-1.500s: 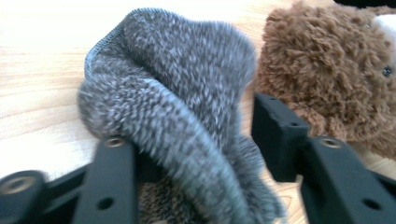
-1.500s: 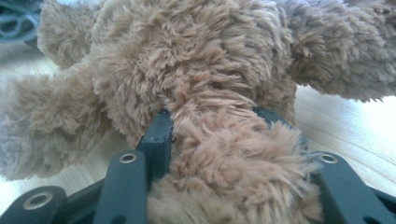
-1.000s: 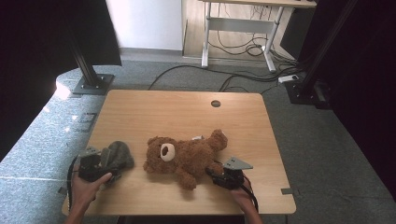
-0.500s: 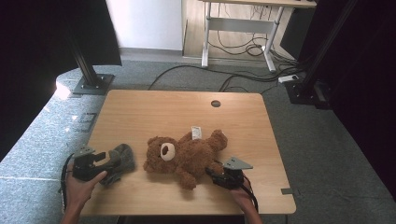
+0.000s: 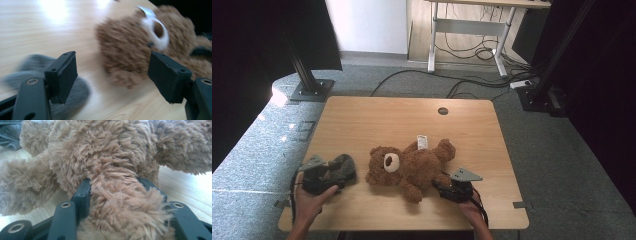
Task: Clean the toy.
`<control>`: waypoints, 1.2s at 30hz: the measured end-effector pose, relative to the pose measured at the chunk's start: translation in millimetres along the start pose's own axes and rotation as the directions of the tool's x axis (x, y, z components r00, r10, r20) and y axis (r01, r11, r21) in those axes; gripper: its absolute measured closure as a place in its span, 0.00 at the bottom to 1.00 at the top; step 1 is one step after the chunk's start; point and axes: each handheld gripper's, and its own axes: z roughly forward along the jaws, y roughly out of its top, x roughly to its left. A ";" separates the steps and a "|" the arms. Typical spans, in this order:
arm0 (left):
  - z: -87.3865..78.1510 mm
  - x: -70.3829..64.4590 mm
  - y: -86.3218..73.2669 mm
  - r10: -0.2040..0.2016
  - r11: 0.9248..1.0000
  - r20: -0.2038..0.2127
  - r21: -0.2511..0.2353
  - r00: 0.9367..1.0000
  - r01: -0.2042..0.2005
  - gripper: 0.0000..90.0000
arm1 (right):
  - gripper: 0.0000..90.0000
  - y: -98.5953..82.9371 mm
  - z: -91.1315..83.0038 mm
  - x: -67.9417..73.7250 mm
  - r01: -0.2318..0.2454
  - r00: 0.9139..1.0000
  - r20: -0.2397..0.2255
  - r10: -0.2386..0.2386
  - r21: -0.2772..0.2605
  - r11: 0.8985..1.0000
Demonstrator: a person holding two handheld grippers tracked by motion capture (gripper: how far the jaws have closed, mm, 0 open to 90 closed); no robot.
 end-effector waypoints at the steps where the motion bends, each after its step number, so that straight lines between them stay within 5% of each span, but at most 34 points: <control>1: 8.6 -5.2 -0.3 0.014 1.000 0.012 0.021 1.000 -0.014 0.26 | 0.54 -0.3 0.4 0.4 0.006 1.000 -0.001 -0.006 0.008 1.000; 2: 25.1 -14.6 -0.9 0.041 0.997 0.038 0.064 0.998 -0.044 0.26 | 0.54 -0.6 0.6 0.5 0.007 1.000 -0.002 -0.007 0.010 1.000; 9: 61.1 -32.1 -0.5 0.073 0.987 0.075 0.136 0.994 -0.083 0.27 | 0.53 -1.2 1.4 -0.1 0.007 1.000 -0.004 -0.007 0.012 1.000; 14: 79.9 -39.7 2.9 0.122 0.980 -0.017 0.162 0.992 -0.118 0.30 | 0.53 0.4 5.5 -1.5 0.016 1.000 0.003 -0.016 0.007 1.000; 22: 107.4 -25.1 21.7 0.088 0.984 -0.060 0.159 0.994 -0.078 0.31 | 0.51 11.1 26.5 -19.9 0.007 0.998 0.070 -0.006 -0.018 1.000; 29: 111.8 -20.1 30.3 0.063 0.990 -0.074 0.129 0.995 -0.053 0.31 | 0.42 18.9 36.5 -30.5 -0.033 0.989 0.141 0.040 -0.049 0.998; 36: 89.7 -19.5 29.4 0.050 0.996 -0.067 0.075 0.997 -0.045 0.30 | 0.28 22.9 12.4 -28.0 -0.067 0.989 0.125 0.083 -0.128 0.990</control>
